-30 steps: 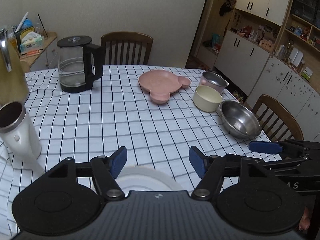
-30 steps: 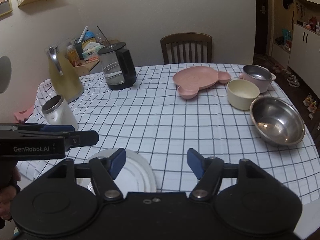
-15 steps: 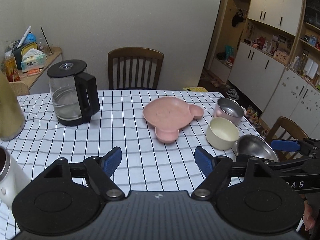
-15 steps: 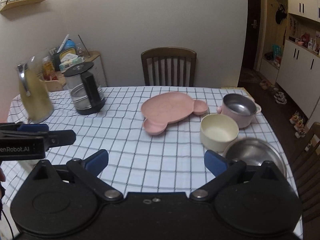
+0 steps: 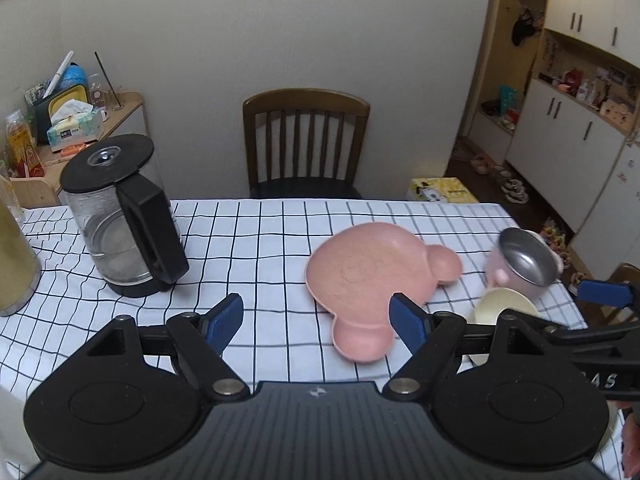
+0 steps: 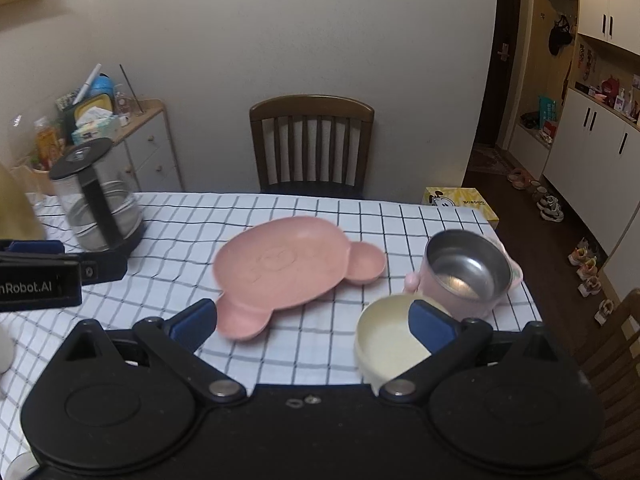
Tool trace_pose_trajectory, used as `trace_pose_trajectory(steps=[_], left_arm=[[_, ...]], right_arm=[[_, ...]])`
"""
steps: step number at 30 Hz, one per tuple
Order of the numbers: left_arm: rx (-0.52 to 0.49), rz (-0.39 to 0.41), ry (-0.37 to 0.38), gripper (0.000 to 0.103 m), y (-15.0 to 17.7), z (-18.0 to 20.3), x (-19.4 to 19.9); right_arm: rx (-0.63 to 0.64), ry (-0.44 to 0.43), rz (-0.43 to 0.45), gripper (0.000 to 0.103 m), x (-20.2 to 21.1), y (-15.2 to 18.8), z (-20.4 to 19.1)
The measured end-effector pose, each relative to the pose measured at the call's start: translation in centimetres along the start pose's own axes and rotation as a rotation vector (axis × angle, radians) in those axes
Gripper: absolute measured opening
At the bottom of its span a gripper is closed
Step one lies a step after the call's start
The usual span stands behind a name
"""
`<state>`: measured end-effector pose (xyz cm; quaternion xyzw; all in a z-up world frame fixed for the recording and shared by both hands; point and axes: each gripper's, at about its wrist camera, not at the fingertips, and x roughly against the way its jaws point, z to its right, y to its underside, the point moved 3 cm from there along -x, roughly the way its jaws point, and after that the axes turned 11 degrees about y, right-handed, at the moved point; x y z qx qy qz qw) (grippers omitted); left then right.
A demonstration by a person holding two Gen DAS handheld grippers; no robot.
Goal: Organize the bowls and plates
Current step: 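Lift the pink bear-shaped plate with the left tool toward the white plates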
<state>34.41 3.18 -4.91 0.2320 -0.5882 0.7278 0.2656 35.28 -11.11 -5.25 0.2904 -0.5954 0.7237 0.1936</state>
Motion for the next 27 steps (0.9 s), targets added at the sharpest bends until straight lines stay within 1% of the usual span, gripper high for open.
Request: trace_pose_trajectory(steps=[4,11,13,15,18,20,21,26,27], left_arm=[[0.012,-0.025,-0.001,0.080,-0.7,-0.3,-3.1],[0.035,-0.094,-0.044,0.080,-1.2,-1.3,-8.4],[0.045,-0.110,-0.038,0.080,-1.5,-1.7,-9.8],[0.059,-0.130,-0.035,0.080,-1.8,-2.2,-11.3],[0.068,-0.151,-0.060,0.080,-2.2,-3.1,-13.4],[0.059,-0.167,-0.068,0.080,-2.6,-3.5,-14.8],[0.051,-0.172,-0.074,0.080,-2.7,-3.7,-15.4],[0.025,-0.211,-0.074,0.080,-3.5,-4.4,-18.6],[0.023,-0.215,-0.069,0.079,-3.7,-4.4,-19.1]], right_arm=[[0.008,-0.004,-0.020,0.103,-3.0,-1.4,0.6],[0.007,-0.021,-0.093,0.100,-8.5,-3.7,0.9],[0.000,-0.024,-0.125,0.094,-10.0,-3.7,0.8],[0.018,-0.035,-0.156,0.092,-11.5,-3.6,0.3],[0.033,-0.048,-0.196,0.085,-13.4,-3.4,-0.6],[0.030,-0.053,-0.224,0.081,-14.4,-3.2,-1.1],[0.027,-0.057,-0.236,0.078,-14.9,-3.1,-1.3],[0.023,-0.050,-0.295,0.075,-16.6,-2.7,-2.0],[0.017,-0.056,-0.306,0.072,-16.9,-2.6,-2.0]])
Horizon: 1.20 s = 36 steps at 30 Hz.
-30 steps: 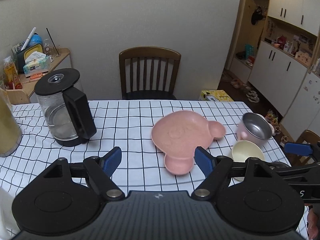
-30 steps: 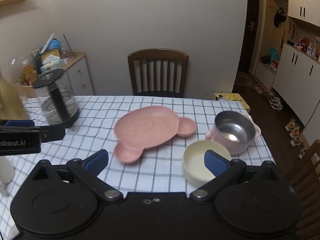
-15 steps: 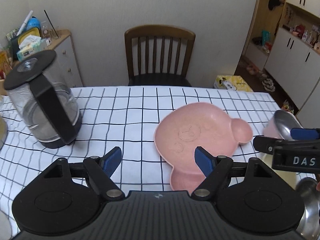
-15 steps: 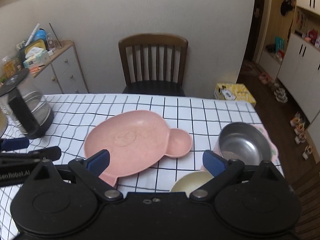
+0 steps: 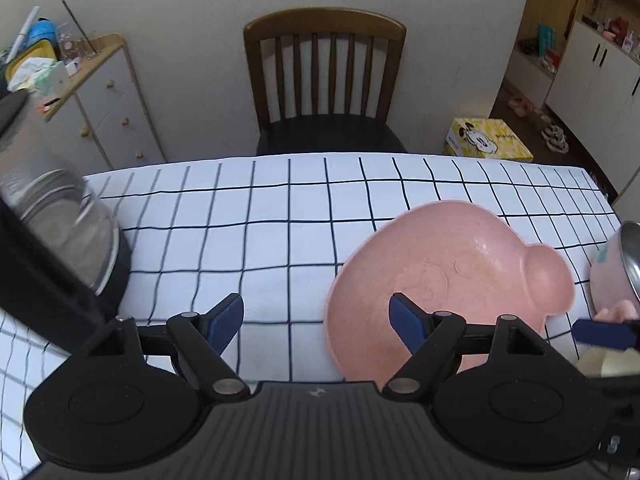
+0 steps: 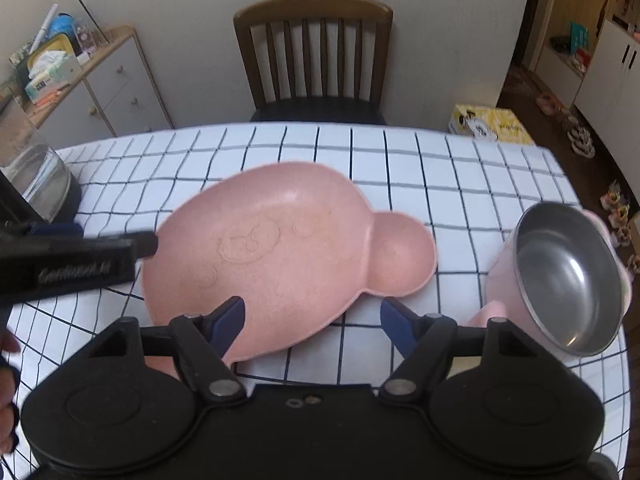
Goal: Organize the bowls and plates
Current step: 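Lift the pink bear-shaped plate with the left tool toward the white plates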
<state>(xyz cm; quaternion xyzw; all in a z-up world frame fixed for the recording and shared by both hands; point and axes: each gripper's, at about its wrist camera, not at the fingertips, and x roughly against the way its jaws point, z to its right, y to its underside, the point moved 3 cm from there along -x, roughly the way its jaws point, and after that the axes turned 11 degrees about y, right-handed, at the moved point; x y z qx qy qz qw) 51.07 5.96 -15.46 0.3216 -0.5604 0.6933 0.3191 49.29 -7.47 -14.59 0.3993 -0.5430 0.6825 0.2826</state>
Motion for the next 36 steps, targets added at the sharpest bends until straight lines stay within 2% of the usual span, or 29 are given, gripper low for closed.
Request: trace_pose_trajectory(steps=[3,6,10,12,14,16,20,22,27,36], left_arm=[[-0.006,-0.014,0.011,0.079,-0.7,0.1,-1.3],[-0.024,-0.036,0.003,0.073,-1.2,0.2,-2.5],[-0.037,-0.060,0.006,0.064,-1.8,0.2,-4.1],[-0.029,-0.075,0.024,0.057,-2.1,0.1,-4.8],[-0.017,-0.086,0.041,0.051,-2.4,-0.2,-5.3],[-0.012,-0.095,0.058,0.044,-2.5,-0.2,-5.6],[-0.014,-0.111,0.066,0.030,-2.4,-0.1,-6.0],[-0.012,-0.113,0.074,0.022,-2.3,-0.1,-5.9],[0.004,-0.113,0.072,0.020,-1.7,-0.2,-5.3],[0.038,-0.091,0.072,0.020,0.4,-0.7,-0.9]], right_arm=[[-0.011,0.006,-0.014,0.067,-0.9,-0.1,-0.1],[-0.028,0.012,-0.032,0.061,-1.8,-0.3,0.1],[-0.076,-0.005,-0.071,0.056,-2.8,-0.3,0.7],[-0.109,-0.028,-0.095,0.050,-3.3,-0.3,1.1],[-0.133,-0.035,-0.108,0.049,-3.5,-0.2,1.3],[-0.151,-0.058,-0.118,0.040,-3.8,-0.2,1.5],[-0.197,-0.072,-0.123,0.031,-4.1,-0.3,2.0],[-0.205,-0.064,-0.123,0.017,-4.3,-0.2,2.1],[-0.197,-0.050,-0.114,0.014,-4.3,0.0,2.1],[-0.146,-0.059,-0.067,0.013,-2.1,0.6,1.7]])
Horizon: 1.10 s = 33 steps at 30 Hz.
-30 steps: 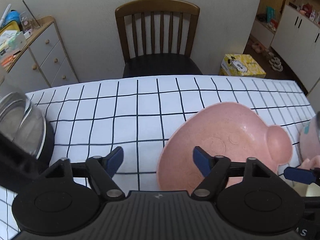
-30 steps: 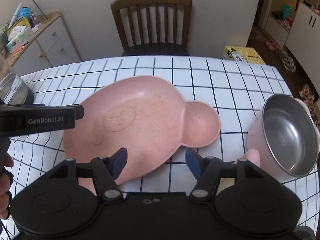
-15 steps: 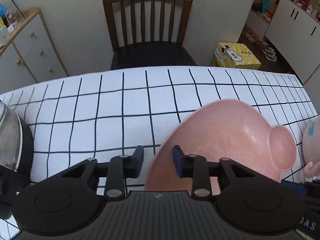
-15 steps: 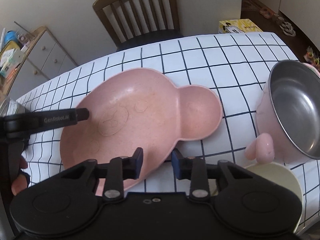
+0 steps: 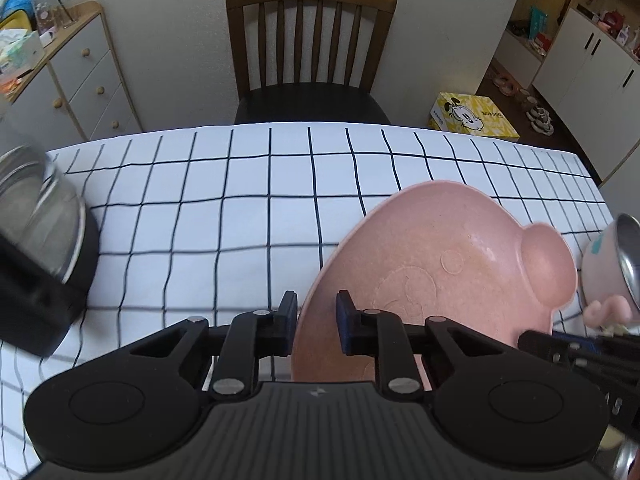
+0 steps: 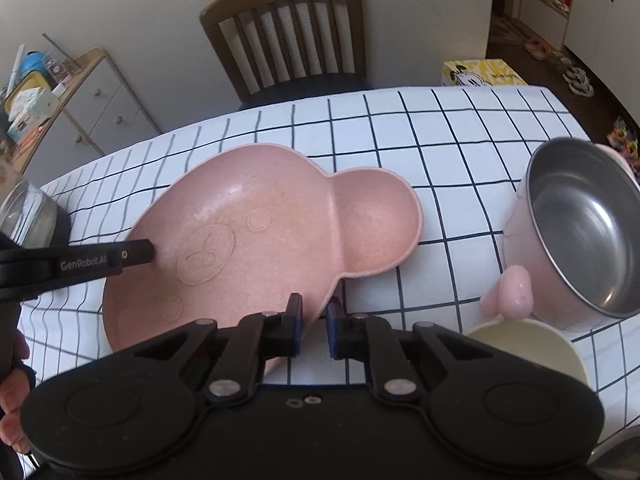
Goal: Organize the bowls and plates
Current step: 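Lift the pink bear-shaped plate with the left tool toward the white plates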
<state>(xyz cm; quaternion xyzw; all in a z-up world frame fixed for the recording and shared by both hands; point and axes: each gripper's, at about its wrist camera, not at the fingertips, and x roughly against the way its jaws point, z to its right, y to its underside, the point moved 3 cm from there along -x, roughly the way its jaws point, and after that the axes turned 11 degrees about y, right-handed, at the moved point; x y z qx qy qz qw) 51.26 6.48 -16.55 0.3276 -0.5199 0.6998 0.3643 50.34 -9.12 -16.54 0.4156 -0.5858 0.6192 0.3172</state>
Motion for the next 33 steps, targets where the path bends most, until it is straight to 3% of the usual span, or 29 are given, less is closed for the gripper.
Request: trace_pose_trajectory(steps=[14,33], left_arm=[[0.028,0.019,0.036,0.020,6.4,1.4,9.9],[0.061,0.036,0.061,0.018,20.6,-0.6,24.7]], right_arm=[[0.060,-0.028,0.039,0.011,7.2,2.8,-0.4],[0.150,-0.105,0.046,0.011,18.0,13.5,-3.8]])
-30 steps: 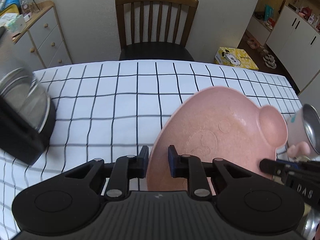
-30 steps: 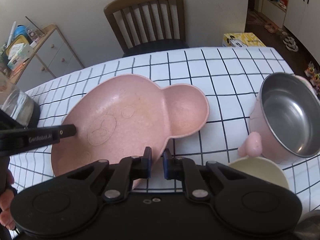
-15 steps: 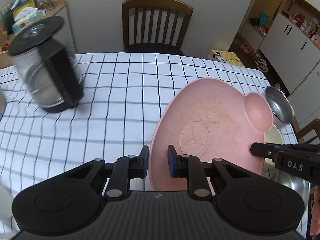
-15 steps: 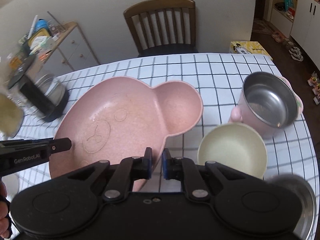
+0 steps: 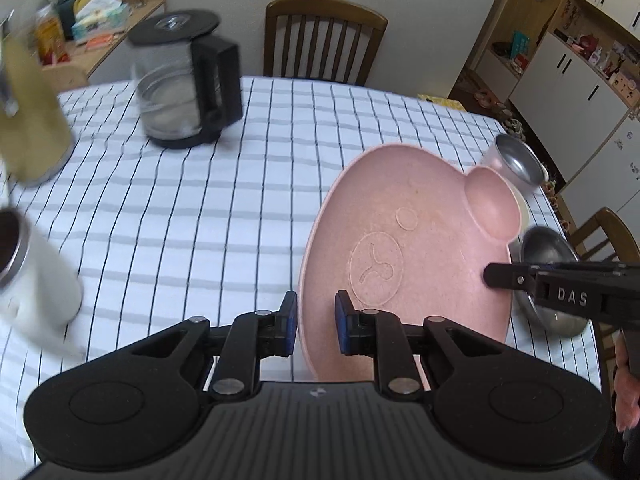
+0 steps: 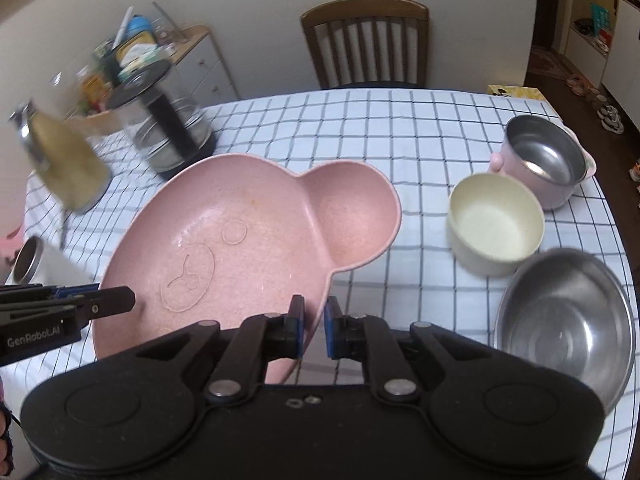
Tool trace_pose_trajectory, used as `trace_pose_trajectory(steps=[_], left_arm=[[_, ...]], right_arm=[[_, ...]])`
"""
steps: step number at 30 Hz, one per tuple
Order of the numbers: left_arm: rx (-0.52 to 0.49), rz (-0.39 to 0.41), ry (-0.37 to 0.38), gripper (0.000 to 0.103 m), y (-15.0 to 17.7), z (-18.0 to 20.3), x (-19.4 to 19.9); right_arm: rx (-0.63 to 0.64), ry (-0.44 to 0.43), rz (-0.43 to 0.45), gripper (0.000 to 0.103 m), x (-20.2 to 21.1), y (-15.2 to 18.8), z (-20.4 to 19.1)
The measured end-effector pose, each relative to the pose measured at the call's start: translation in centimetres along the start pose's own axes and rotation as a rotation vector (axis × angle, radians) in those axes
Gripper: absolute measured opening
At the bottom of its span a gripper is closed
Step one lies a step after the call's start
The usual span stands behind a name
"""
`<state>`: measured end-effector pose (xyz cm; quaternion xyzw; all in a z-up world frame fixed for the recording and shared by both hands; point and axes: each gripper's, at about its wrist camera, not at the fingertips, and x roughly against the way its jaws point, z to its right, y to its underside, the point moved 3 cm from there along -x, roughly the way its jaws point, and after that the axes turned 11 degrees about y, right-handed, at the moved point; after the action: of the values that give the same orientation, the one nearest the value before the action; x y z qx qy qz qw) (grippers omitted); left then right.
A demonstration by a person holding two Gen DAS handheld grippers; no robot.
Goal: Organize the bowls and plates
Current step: 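Lift the pink bear-shaped plate with the left tool toward the white plates, then lower the pink plate onto the white plate stack and open the left tool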
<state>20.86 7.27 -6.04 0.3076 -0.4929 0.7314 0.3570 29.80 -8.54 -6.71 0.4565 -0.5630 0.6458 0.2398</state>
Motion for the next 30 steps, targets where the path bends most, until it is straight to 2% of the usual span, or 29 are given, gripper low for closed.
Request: trace_pose_trajectory(steps=[9,19,25,30], left_arm=[[0.027,-0.046,0.009,0.018,6.8,-2.1,4.1],[0.112,-0.139,0.024,0.018,15.5,-5.3,4.4],[0.139,-0.170,0.017,0.018,18.2,-6.2,4.2],[0.140,-0.185,0.018,0.018,19.0,-6.4,3.6]], right_arm=[[0.097,0.007,-0.007,0.010,2.4,4.5,-4.7],[0.214,0.013,-0.081,0.010,1.7,9.6,-9.5],[0.271,0.019,-0.107,0.010,0.5,12.2,-11.9],[0.297,0.030,-0.113,0.010,-0.4,12.6,-13.0]])
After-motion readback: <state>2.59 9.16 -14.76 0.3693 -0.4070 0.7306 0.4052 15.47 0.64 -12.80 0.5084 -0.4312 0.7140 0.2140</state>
